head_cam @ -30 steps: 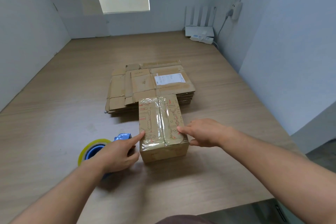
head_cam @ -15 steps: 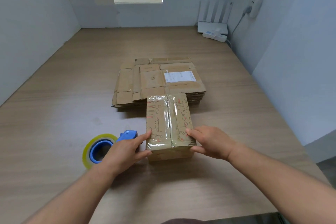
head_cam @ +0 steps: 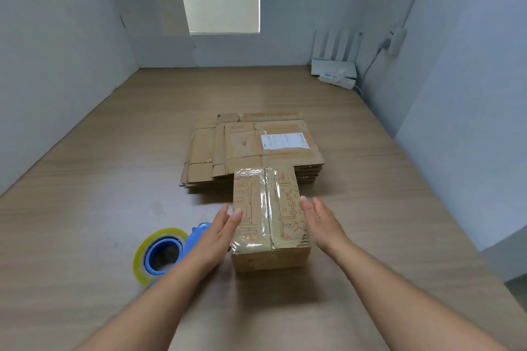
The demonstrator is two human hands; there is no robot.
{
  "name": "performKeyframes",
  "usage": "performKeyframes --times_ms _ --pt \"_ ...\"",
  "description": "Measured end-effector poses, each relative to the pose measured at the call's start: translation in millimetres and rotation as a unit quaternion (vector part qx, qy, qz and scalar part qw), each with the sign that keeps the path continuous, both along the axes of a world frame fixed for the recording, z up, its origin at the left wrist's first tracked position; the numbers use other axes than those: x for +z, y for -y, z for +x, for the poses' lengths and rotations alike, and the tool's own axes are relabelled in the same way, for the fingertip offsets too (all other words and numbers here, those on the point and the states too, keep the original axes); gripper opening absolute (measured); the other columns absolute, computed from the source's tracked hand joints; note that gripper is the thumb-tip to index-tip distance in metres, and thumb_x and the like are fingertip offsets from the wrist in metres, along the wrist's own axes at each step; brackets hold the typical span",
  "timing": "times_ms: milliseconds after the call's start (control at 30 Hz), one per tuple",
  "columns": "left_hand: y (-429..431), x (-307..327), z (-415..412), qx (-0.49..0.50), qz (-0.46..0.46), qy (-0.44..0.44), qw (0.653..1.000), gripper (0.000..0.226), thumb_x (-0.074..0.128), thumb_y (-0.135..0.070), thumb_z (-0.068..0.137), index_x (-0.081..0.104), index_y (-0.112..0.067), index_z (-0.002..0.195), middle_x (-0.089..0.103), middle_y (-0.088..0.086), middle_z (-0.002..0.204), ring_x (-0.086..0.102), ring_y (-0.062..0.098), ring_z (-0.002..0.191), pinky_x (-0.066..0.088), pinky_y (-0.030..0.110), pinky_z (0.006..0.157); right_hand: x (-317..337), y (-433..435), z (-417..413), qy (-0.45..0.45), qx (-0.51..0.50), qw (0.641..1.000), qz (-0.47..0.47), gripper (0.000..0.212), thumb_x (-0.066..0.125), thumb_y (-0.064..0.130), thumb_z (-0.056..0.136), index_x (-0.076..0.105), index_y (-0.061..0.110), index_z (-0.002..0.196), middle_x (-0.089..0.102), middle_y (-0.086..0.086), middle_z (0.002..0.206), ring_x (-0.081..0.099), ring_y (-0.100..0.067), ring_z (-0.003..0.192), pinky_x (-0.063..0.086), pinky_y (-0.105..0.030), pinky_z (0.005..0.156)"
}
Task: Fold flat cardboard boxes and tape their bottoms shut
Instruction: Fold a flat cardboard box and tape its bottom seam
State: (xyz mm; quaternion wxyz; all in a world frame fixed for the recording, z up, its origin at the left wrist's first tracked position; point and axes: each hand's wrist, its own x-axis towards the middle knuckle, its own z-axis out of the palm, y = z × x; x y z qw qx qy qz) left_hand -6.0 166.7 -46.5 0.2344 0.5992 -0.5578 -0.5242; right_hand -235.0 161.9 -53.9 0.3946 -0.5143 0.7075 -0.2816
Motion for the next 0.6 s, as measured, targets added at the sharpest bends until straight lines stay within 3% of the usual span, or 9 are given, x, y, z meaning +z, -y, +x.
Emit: performKeyframes --times_ms 67,100,167,233,333,433,533,600 --pt "3.0 2.2 -2.4 0.011 0.037 -0.009 0.999 0.095 0.027 -0.082 0.069 0.022 -0.032 0.151 0.044 -0.001 0.145 0.052 0.02 0.122 0.049 0.028 0.089 0.5 -0.2 2.7 0.046 0.004 0.998 0.036 0.066 0.025 0.063 0.093 0.053 0.016 0.129 0.059 -0.005 0.127 0.055 -0.021 0.116 0.04 -0.04 0.104" --pt "4.0 3.7 -2.1 0.009 0.044 0.007 0.999 0.095 0.024 -0.083 0.069 0.025 -0.032 0.149 0.053 0.0 0.134 0.06 0.019 0.109 0.054 0.031 0.083 1.9 -1.8 1.4 0.019 0.005 0.999 0.046 0.066 0.022 0.064 0.093 0.055 0.018 0.126 0.061 -0.003 0.123 0.056 -0.019 0.109 0.043 -0.038 0.099" --pt "5.0 7.5 -2.0 0.015 0.068 0.067 0.995 0.093 0.017 -0.082 0.075 0.027 -0.027 0.149 0.064 0.004 0.106 0.067 0.018 0.085 0.056 0.028 0.069 4.9 -3.7 -5.1 -0.047 -0.001 0.996 0.074 0.07 0.015 0.067 0.092 0.059 0.02 0.12 0.063 -0.004 0.114 0.058 -0.022 0.099 0.049 -0.038 0.089" --pt "2.2 11.0 -5.2 0.018 0.103 0.112 0.988 0.095 0.015 -0.082 0.077 0.037 -0.02 0.145 0.066 0.006 0.092 0.067 0.017 0.074 0.054 0.024 0.058 6.3 -5.2 -9.6 -0.043 -0.007 0.991 0.124 0.078 0.013 0.07 0.09 0.063 0.015 0.114 0.066 -0.01 0.11 0.062 -0.028 0.096 0.054 -0.042 0.083" --pt "-1.7 12.8 -14.9 -0.028 0.062 0.112 0.991 0.079 0.014 -0.078 0.081 0.042 -0.032 0.139 0.059 -0.002 0.108 0.061 0.015 0.086 0.055 0.026 0.065 12.0 -7.2 -6.2 -0.015 -0.017 0.989 0.149 0.086 0.017 0.074 0.087 0.065 0.008 0.114 0.065 -0.013 0.114 0.061 -0.03 0.103 0.052 -0.046 0.091" --pt "2.8 27.0 -16.9 -0.015 0.025 0.033 0.999 0.078 0.017 -0.08 0.079 0.045 -0.035 0.137 0.056 -0.003 0.127 0.058 0.016 0.104 0.052 0.03 0.075 31.2 -5.5 -3.4 0.006 -0.049 0.995 0.081 0.087 0.019 0.079 0.081 0.069 0.011 0.102 0.068 -0.008 0.102 0.063 -0.025 0.094 0.053 -0.045 0.087" --pt "9.8 51.5 -14.0 0.021 -0.045 -0.088 0.995 0.075 0.02 -0.08 0.077 0.054 -0.033 0.124 0.063 -0.005 0.121 0.06 0.018 0.109 0.05 0.041 0.092 58.5 -0.2 -7.6 0.093 -0.081 0.992 -0.035 0.093 0.018 0.088 0.07 0.071 0.017 0.1 0.071 -0.003 0.095 0.065 -0.023 0.094 0.053 -0.046 0.087" --pt "11.7 67.2 -11.5 0.07 -0.084 -0.18 0.977 0.073 0.028 -0.082 0.072 0.059 -0.03 0.111 0.071 -0.005 0.106 0.065 0.016 0.102 0.051 0.037 0.089 71.5 1.9 -12.6 0.171 -0.119 0.972 -0.105 0.09 0.022 0.09 0.067 0.071 0.02 0.093 0.073 0.0 0.086 0.068 -0.02 0.088 0.055 -0.042 0.08"
